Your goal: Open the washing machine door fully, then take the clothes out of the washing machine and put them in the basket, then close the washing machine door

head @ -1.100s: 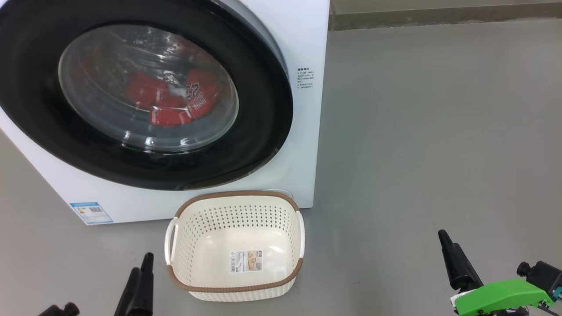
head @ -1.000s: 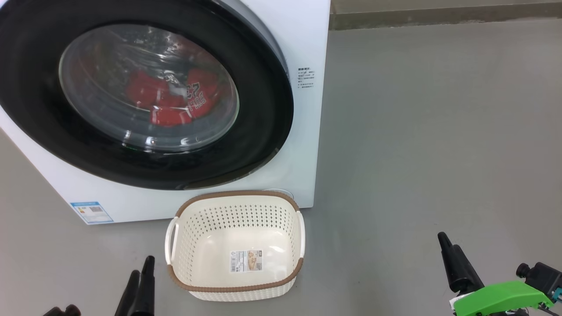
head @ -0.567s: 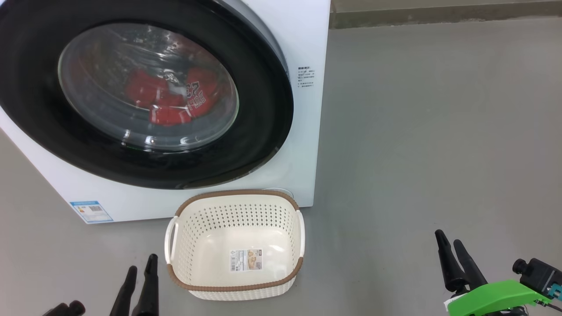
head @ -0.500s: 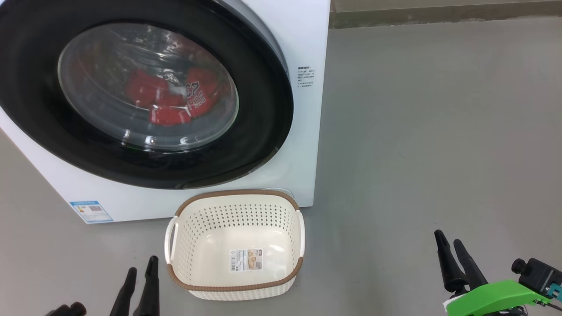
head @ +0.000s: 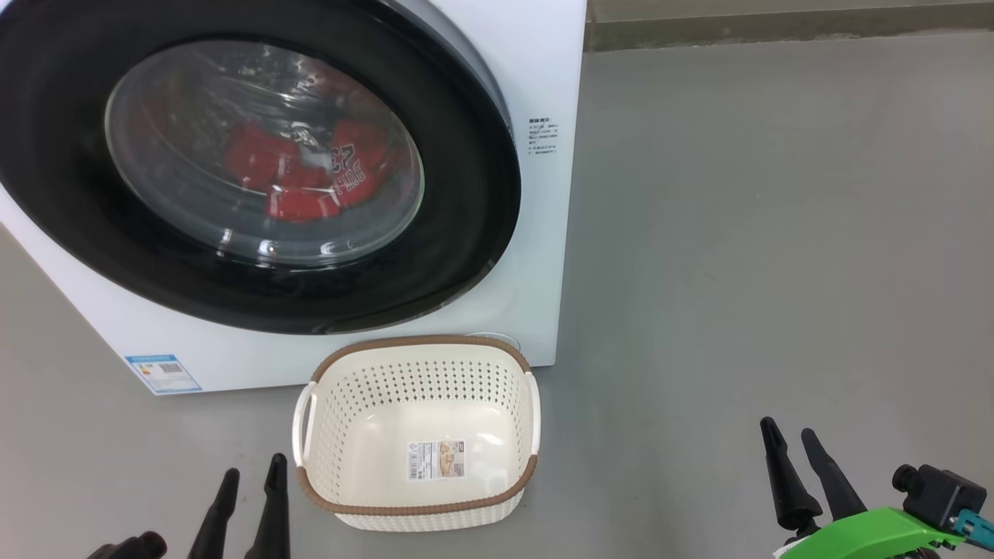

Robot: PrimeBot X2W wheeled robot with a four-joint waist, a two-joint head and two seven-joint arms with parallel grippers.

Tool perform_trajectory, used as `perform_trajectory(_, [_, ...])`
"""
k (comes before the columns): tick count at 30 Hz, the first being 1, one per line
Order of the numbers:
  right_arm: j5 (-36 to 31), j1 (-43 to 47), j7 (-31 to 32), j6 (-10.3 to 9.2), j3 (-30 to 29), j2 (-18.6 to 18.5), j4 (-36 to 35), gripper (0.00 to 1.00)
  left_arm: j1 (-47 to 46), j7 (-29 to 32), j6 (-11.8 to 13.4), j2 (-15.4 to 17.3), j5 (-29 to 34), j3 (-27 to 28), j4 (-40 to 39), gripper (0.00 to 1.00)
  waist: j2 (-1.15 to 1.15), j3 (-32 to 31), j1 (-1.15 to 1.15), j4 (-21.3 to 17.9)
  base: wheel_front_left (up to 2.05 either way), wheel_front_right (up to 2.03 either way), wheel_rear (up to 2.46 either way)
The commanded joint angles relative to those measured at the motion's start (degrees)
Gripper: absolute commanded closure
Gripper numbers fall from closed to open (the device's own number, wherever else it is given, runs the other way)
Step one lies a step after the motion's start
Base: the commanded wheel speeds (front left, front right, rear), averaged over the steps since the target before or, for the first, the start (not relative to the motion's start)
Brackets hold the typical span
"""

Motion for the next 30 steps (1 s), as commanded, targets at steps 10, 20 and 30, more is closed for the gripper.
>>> perform_trajectory(10, [-6.36,0.32,-2.64,-0.03,1.0,-0.88,-2.29,0.0,0.48,-2.53,-0.01,1.11,8.31,1.0,-2.89,0.0,0.0,0.19,0.0,0.05,0.0,0.0,0.0])
perform_trajectory(20, [-11.72,0.87,-4.15,-0.03,0.86,-0.98,-2.57,0.0,1.06,-4.05,-0.07,1.2,14.2,0.72,-3.58,0.0,0.0,0.34,0.0,-0.06,0.0,0.0,0.0])
perform_trajectory(30, [-18.04,1.44,-6.01,-0.04,0.59,-1.09,-2.9,0.0,1.58,-5.93,-0.16,1.3,21.65,0.4,-4.47,0.0,0.0,0.43,0.0,-0.17,0.0,0.0,0.0])
